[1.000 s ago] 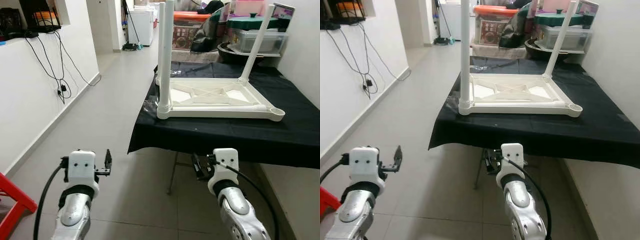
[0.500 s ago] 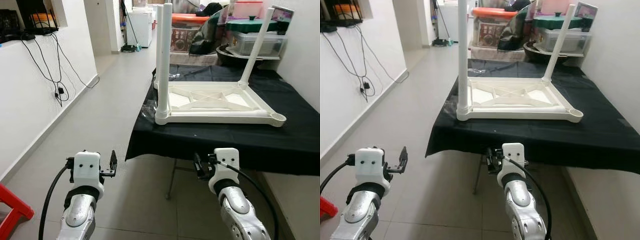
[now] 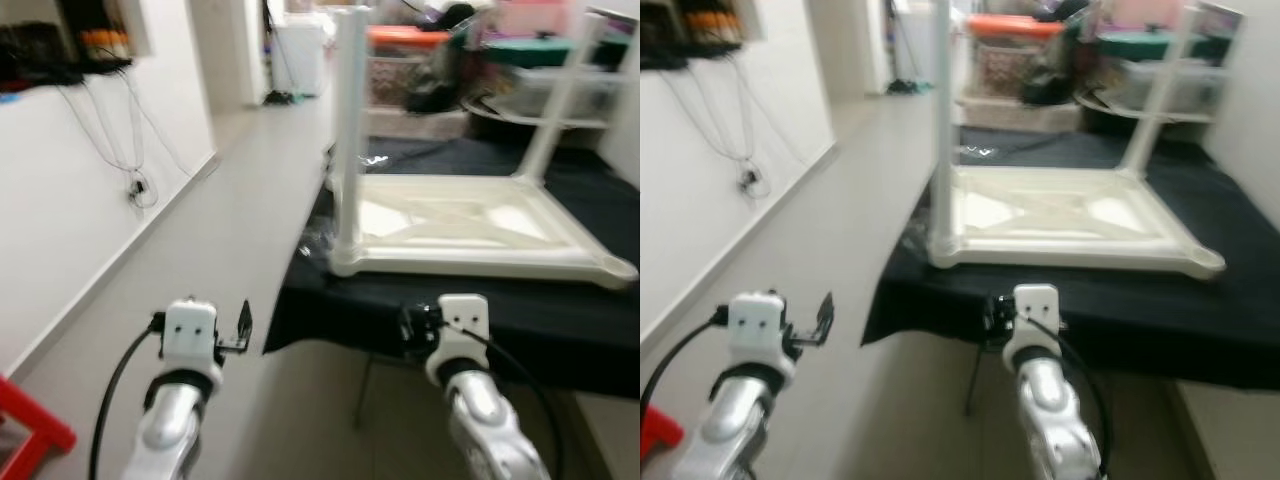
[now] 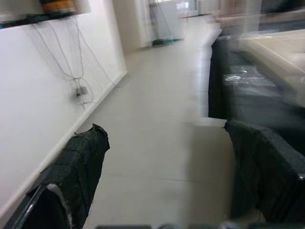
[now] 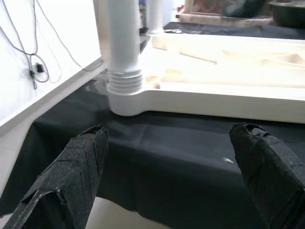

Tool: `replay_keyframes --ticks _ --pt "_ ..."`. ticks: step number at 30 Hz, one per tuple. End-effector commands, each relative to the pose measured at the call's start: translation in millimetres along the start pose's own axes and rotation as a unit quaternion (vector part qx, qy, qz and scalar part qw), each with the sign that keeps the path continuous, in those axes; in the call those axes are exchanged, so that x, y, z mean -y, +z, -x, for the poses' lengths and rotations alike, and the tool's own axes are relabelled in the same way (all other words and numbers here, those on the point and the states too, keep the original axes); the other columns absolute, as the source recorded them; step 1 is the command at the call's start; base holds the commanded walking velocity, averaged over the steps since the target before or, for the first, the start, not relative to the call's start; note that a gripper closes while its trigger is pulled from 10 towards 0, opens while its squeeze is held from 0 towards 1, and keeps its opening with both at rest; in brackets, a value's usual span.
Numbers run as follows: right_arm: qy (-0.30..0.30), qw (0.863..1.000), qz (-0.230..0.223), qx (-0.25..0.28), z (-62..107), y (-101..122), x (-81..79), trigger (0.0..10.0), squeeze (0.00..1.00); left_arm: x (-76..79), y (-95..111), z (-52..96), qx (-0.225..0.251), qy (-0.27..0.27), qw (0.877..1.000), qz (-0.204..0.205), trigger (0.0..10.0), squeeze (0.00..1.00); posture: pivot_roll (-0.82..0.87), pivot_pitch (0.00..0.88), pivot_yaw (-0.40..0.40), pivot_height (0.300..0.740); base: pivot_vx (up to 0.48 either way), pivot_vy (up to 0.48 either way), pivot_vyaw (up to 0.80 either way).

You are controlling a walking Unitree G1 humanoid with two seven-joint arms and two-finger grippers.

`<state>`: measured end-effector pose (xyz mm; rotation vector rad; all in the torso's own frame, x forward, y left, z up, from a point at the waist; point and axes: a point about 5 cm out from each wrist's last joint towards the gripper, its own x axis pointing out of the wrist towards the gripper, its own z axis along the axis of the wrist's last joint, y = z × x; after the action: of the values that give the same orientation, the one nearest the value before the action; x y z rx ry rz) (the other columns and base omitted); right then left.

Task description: Building children table

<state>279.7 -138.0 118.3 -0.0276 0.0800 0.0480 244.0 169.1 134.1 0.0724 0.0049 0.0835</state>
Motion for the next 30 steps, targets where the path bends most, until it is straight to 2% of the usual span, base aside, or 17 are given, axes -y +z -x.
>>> replay_keyframes --ticks 1,30 --pt "-0.024 1.0 0.009 -0.005 2.2 -2.8 13.3 10.0 0.0 7.0 1.7 -0.5 0.003 -0.013 1.0 0.002 10.0 0.0 0.07 0.0 -0.038 0.74 0.289 0.0 0.0" --pt "-0.027 1.0 0.01 -0.006 1.0 -5.0 13.2 10.0 0.0 8.8 0.9 -0.1 0.002 -0.015 1.0 0.01 10.0 0.0 0.07 0.0 -0.035 0.74 0.268 0.0 0.0"
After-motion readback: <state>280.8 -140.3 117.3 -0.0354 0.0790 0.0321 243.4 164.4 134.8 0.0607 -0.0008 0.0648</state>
